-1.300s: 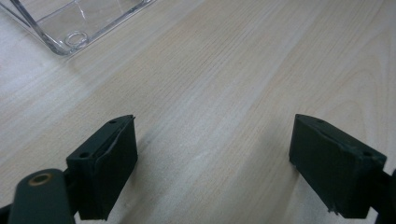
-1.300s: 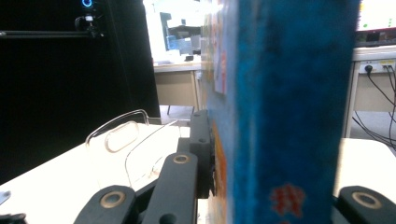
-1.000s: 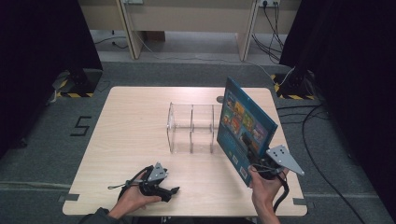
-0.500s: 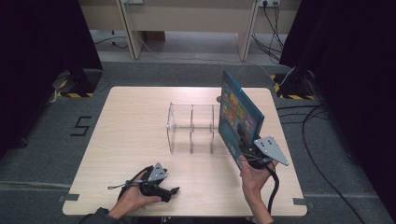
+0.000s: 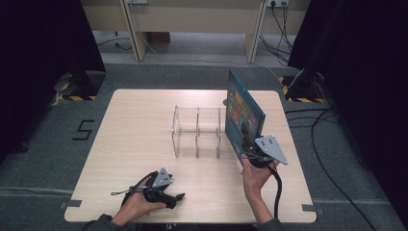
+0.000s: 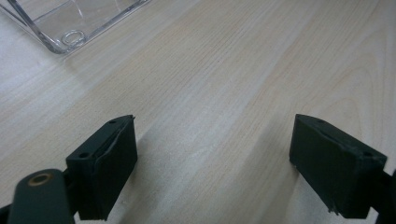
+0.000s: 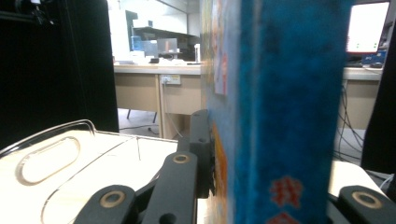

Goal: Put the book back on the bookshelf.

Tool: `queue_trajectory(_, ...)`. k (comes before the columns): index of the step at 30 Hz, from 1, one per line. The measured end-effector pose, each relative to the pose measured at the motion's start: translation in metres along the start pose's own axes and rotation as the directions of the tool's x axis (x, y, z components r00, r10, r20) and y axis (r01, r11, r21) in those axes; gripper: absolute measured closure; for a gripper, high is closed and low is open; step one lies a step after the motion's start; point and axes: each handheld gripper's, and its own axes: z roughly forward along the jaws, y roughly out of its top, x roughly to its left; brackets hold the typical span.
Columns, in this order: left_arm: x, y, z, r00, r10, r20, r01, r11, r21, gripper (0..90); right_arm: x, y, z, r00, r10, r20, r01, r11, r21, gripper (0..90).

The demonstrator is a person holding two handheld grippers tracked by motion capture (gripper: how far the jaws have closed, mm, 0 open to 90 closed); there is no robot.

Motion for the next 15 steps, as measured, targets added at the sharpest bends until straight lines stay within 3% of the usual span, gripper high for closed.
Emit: queue_trajectory(15,-0.001,0.0,-0.001,1.0,0.006,0.006,-0.006,1.0,0.003,14.0,0.003,-0.012,0.007,0.998,0.054,0.034,-0.053,0.998,-0.025,81.5)
